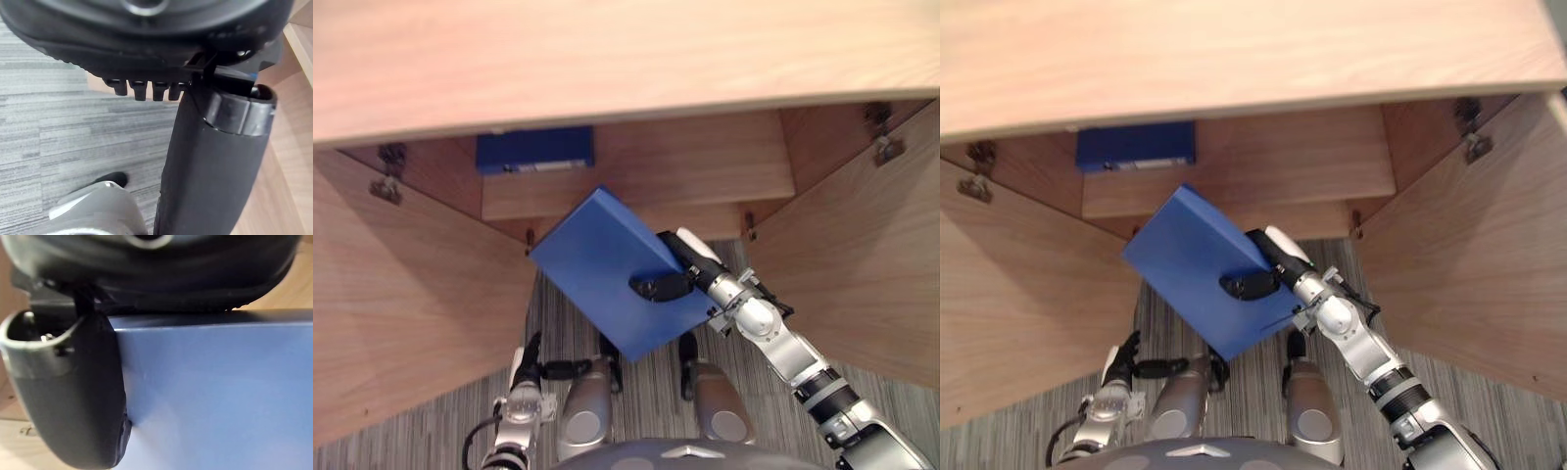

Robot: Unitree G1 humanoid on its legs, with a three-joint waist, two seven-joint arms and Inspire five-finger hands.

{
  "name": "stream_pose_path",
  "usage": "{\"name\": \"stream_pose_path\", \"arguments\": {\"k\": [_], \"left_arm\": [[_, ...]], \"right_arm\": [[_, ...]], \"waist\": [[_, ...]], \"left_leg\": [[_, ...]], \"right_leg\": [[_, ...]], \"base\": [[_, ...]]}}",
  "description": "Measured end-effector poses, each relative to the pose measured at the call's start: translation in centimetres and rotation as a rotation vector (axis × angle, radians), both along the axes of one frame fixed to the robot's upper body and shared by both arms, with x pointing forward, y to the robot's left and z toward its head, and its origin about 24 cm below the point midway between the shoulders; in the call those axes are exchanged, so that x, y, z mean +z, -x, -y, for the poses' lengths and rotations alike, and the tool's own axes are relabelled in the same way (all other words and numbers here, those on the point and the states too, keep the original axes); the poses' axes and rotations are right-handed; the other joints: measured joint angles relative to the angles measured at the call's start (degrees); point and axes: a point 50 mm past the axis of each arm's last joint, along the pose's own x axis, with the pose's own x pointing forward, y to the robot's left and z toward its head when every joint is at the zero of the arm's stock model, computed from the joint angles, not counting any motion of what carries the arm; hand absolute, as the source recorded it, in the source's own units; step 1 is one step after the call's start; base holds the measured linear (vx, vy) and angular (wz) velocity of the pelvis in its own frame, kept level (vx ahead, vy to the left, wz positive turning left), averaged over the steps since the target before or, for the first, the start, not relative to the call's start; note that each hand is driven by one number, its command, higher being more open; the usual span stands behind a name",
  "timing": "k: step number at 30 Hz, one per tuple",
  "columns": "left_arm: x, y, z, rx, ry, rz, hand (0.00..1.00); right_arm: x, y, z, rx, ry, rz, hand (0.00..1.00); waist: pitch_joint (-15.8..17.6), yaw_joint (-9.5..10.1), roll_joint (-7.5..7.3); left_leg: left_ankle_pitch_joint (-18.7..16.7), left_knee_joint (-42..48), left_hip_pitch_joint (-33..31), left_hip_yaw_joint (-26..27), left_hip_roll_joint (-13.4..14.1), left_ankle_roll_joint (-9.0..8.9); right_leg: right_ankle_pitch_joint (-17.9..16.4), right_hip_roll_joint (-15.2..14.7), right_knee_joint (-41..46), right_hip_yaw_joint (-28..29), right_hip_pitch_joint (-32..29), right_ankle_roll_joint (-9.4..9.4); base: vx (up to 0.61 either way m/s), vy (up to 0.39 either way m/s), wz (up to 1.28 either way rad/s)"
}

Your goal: Walk over to the cabinet, pick up the folder, carry it to the office cabinet, place the folder inside the office cabinet, then close the office cabinet door

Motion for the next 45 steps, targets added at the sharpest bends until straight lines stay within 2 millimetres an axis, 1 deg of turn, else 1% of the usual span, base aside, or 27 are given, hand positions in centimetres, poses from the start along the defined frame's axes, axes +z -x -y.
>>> {"name": "stream_pose_path", "arguments": {"k": [1,2,3,5,6,7,9,10,11,12,14,15,17,18,20,25,28,31,35,38,42,44,45], "left_arm": [[0.4,-0.7,0.1,0.001,0.006,0.032,1.0],[0.9,-1.4,0.2,-0.003,0.01,0.061,1.0],[1.4,-2.1,0.2,0.004,0.012,0.095,1.0],[2.0,-2.6,0.1,0.017,0.024,0.131,1.0],[2.5,-3.2,0.2,0.021,0.033,0.167,1.0],[2.7,-3.4,0.3,0.022,0.037,0.18,1.0],[3.7,-4.7,0.7,0.018,0.05,0.236,1.0],[4.0,-5.1,0.9,0.017,0.054,0.248,1.0],[4.4,-5.7,1.3,0.02,0.073,0.272,1.0],[4.6,-6.0,1.6,0.023,0.088,0.284,1.0],[5.7,-7.3,2.3,0.016,0.107,0.341,1.0],[6.0,-7.7,2.4,0.014,0.111,0.357,1.0],[7.0,-8.6,2.9,0.017,0.138,0.405,1.0],[7.1,-8.9,3.2,0.021,0.152,0.415,1.0],[7.4,-9.1,3.2,0.036,0.161,0.428,1.0],[8.3,-9.0,3.1,0.063,0.159,0.474,1.0],[8.8,-8.9,3.2,0.08,0.167,0.504,1.0],[9.0,-8.9,3.4,0.093,0.169,0.52,1.0],[9.4,-8.9,3.5,0.107,0.166,0.534,1.0],[9.5,-8.8,3.5,0.117,0.162,0.542,1.0],[9.6,-8.8,3.3,0.137,0.151,0.548,1.0],[9.8,-8.8,3.4,0.14,0.15,0.557,1.0],[9.9,-8.8,3.4,0.141,0.153,0.56,1.0]], "right_arm": [[0.4,-0.3,0.2,-0.027,-0.025,0.014,0.0],[0.7,-0.6,0.6,-0.071,-0.068,0.02,0.0],[1.1,-1.0,0.9,-0.111,-0.134,0.02,0.0],[1.5,-1.3,1.1,-0.159,-0.226,0.019,0.0],[2.3,-1.5,1.2,-0.195,-0.32,0.033,0.0],[2.7,-1.6,1.2,-0.208,-0.36,0.041,0.0],[4.7,-2.2,1.6,-0.249,-0.493,0.095,0.0],[5.3,-2.4,1.7,-0.259,-0.528,0.111,0.0],[6.5,-3.0,2.0,-0.274,-0.589,0.142,0.0],[7.0,-3.2,2.2,-0.281,-0.617,0.157,0.0],[9.5,-4.2,3.1,-0.307,-0.727,0.218,0.0],[10.2,-4.4,3.3,-0.31,-0.759,0.233,0.0],[12.5,-5.3,4.0,-0.323,-0.862,0.281,0.0],[12.9,-5.6,4.3,-0.334,-0.894,0.285,0.0],[13.6,-6.5,4.9,-0.365,-0.978,0.271,0.0],[14.8,-7.5,6.2,-0.439,-1.119,0.264,0.0],[15.7,-8.5,6.8,-0.471,-1.241,0.235,0.0],[16.4,-9.0,6.8,-0.479,-1.33,0.205,0.0],[16.7,-9.1,6.8,-0.472,-1.403,0.187,0.0],[17.3,-9.2,6.8,-0.465,-1.472,0.181,0.0],[18.4,-9.5,6.6,-0.451,-1.538,0.181,0.0],[19.2,-9.7,6.6,-0.453,-1.593,0.176,0.0],[19.5,-9.7,6.6,-0.454,-1.609,0.178,1.0]], "waist": [[1.05,-0.01,0.03],[1.41,0.05,0.05],[2.37,0.18,0.1],[2.81,0.4,0.1],[3.13,0.53,0.17],[3.14,0.6,0.19],[3.67,1.42,0.21],[3.81,1.73,0.17],[4.1,1.85,0.19],[4.3,1.97,0.18],[4.58,2.94,-0.02],[4.86,3.15,-0.05],[5.93,3.28,-0.16],[5.96,3.45,-0.21],[6.03,3.51,-0.33],[6.08,3.64,-0.4],[6.1,4.04,-0.43],[6.1,4.3,-0.44],[6.1,3.85,-0.44],[6.09,3.19,-0.48],[6.09,3.11,-0.48],[6.08,3.09,-0.48],[6.08,3.16,-0.49]], "left_leg": [[-0.59,2.05,-1.95,-0.01,0.13,0.1],[-1.38,4.75,-5.17,-0.02,0.37,0.15],[-2.25,7.26,-7.68,-0.07,0.86,0.09],[-3.58,10.34,-11.0,-0.08,1.54,-0.21],[-4.44,13.06,-14.21,-0.24,1.97,-0.34],[-4.72,13.93,-15.5,-0.3,2.07,-0.47],[-5.45,17.04,-19.76,-0.48,2.87,-0.43],[-5.58,17.69,-20.85,-0.55,3.02,-0.37],[-5.71,18.95,-22.69,-0.99,3.1,-0.23],[-5.84,19.52,-23.57,-1.19,3.18,-0.2],[-5.98,21.73,-27.43,-1.82,3.53,-0.17],[-5.98,22.1,-28.14,-1.95,3.62,-0.17],[-5.98,23.03,-30.41,-2.86,3.76,-0.19],[-5.97,23.18,-30.92,-3.0,3.7,-0.2],[-5.9,23.33,-31.61,-3.21,3.6,-0.33],[-5.79,24.19,-34.33,-4.12,3.21,-0.49],[-5.72,24.7,-35.92,-4.38,2.98,-0.54],[-5.61,24.7,-36.62,-4.53,2.81,-0.51],[-5.2,24.62,-37.27,-5.24,2.33,-0.51],[-4.06,23.56,-37.93,-5.67,1.4,-0.58],[-2.66,22.63,-39.05,-5.81,1.21,-0.6],[-1.66,21.75,-39.66,-5.93,0.92,-0.82],[-1.41,21.35,-39.82,-5.92,0.87,-1.03]], "right_leg": [[-0.75,-0.19,2.66,0.09,-2.26,0.05],[-1.83,-0.36,5.6,0.22,-5.68,0.04],[-2.66,-0.37,8.06,0.36,-8.37,0.11],[-3.68,-0.39,11.2,0.42,-11.75,-0.05],[-4.56,-0.43,14.03,0.47,-15.09,-0.01],[-4.82,-0.45,15.05,0.47,-16.39,-0.15],[-5.68,-0.24,18.16,0.44,-20.84,-0.2],[-5.81,-0.22,18.92,0.39,-21.92,-0.35],[-6.32,-0.26,20.26,0.18,-23.67,-0.49],[-6.54,-0.27,20.92,0.05,-24.5,-0.53],[-6.94,-0.36,23.38,-0.58,-28.18,-0.8],[-7.01,-0.37,23.79,-0.79,-28.84,-0.88],[-7.21,-0.46,25.02,-1.81,-30.66,-1.18],[-7.34,-0.62,25.42,-2.01,-31.21,-1.29],[-7.62,-0.79,25.73,-2.29,-31.85,-1.45],[-8.11,-1.34,26.67,-3.13,-34.06,-1.48],[-8.17,-1.69,27.39,-3.37,-35.6,-1.54],[-8.17,-1.91,27.42,-3.62,-36.12,-1.54],[-8.17,-2.36,27.26,-4.39,-36.27,-1.53],[-8.05,-3.24,27.17,-4.86,-36.95,-1.44],[-7.07,-3.51,26.76,-5.25,-38.13,-1.54],[-6.54,-3.95,26.49,-5.7,-38.79,-1.25],[-6.28,-3.99,26.24,-5.76,-39.02,-1.23]], "base": [[-0.13,0.004,-0.03],[-0.21,-0.014,-0.05],[-0.18,-0.029,-0.06],[-0.17,-0.027,-0.08],[-0.15,-0.016,-0.06],[-0.15,-0.021,-0.04],[-0.11,-0.031,-0.06],[-0.07,-0.036,-0.01],[-0.03,-0.026,0.05],[-0.02,-0.03,0.09],[0.01,-0.025,0.06],[0.02,-0.027,0.06],[0.01,-0.03,0.11],[0.0,-0.029,0.12],[-0.02,-0.027,0.08],[-0.02,-0.009,0.09],[0.0,0.018,0.06],[0.0,0.028,0.04],[-0.01,0.034,0.1],[-0.04,0.019,0.18],[-0.06,0.021,0.06],[-0.08,0.02,0.09],[-0.09,0.015,0.08]]}}
